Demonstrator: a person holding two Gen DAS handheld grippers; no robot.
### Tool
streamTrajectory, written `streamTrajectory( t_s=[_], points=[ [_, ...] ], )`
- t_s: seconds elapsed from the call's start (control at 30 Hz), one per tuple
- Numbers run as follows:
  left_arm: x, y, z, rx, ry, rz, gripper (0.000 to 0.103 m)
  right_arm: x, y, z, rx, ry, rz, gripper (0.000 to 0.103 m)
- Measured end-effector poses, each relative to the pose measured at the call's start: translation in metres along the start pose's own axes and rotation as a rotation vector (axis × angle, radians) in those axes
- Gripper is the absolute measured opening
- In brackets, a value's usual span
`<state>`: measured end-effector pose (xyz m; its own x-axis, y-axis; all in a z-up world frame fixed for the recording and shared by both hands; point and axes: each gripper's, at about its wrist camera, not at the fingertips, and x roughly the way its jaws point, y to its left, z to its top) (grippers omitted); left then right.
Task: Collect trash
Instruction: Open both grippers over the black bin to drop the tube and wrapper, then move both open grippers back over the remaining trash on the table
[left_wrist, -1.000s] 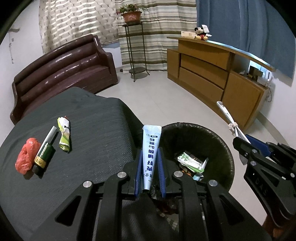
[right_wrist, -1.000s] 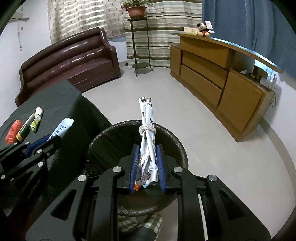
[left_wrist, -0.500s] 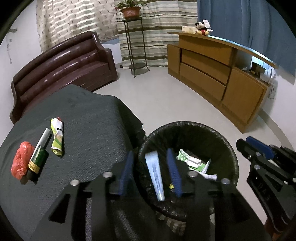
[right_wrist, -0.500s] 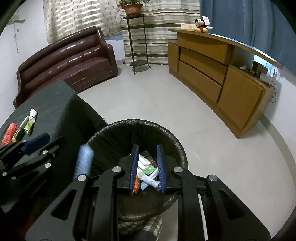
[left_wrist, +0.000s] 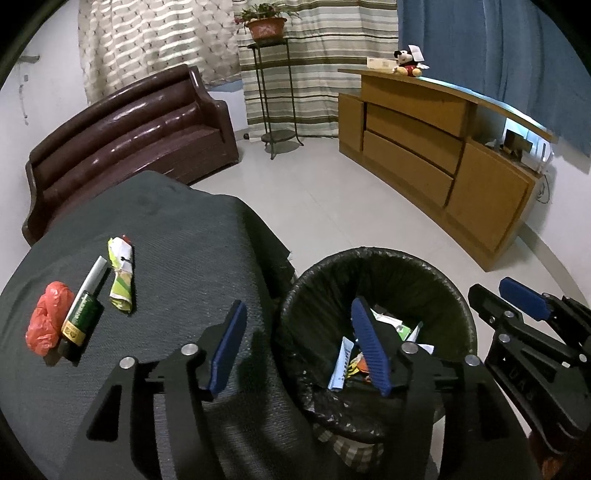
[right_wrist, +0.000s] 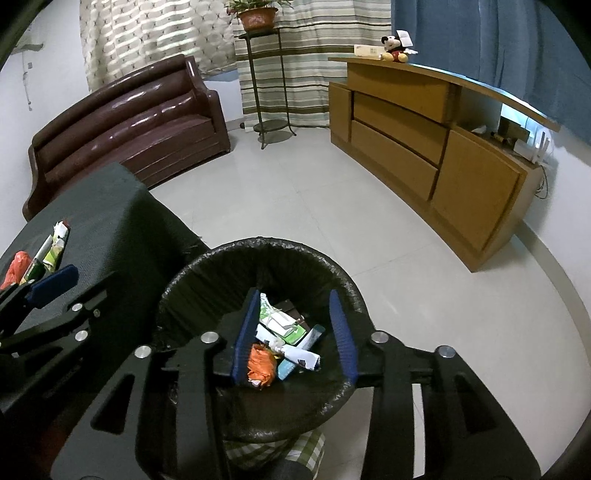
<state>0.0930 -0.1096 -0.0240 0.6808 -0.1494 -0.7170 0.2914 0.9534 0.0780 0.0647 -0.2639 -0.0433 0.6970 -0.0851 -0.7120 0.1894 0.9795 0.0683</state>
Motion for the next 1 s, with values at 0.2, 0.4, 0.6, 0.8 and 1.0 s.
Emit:
streamTrajectory(
  t_s=[0.2,0.4,0.6,0.8,1.0],
  points=[
    [-0.008,0.018,-0.002,-0.023,-0.009,0.019,0.062,-0.002,0.004,0.0,-0.01,-0.001,0.009,0.05],
    [-0.014,0.041,-0.009,-0.049,-0.01,0.056,0.063,-0.005,0.019,0.0,-0.038,0.0,0.026,0.05],
    [-0.022,0.063,-0.018,-0.077,-0.012,0.102,0.064,-0.009,0.04,-0.001,-0.075,-0.002,0.051,0.05],
    [-0.03,0.09,-0.026,-0.115,-0.015,0.138,0.066,-0.013,0.066,-0.001,-0.117,-0.003,0.08,0.052],
    [-0.036,0.123,-0.037,-0.165,-0.007,0.188,0.067,-0.017,0.092,-0.002,-0.16,-0.006,0.111,0.055]
  ],
)
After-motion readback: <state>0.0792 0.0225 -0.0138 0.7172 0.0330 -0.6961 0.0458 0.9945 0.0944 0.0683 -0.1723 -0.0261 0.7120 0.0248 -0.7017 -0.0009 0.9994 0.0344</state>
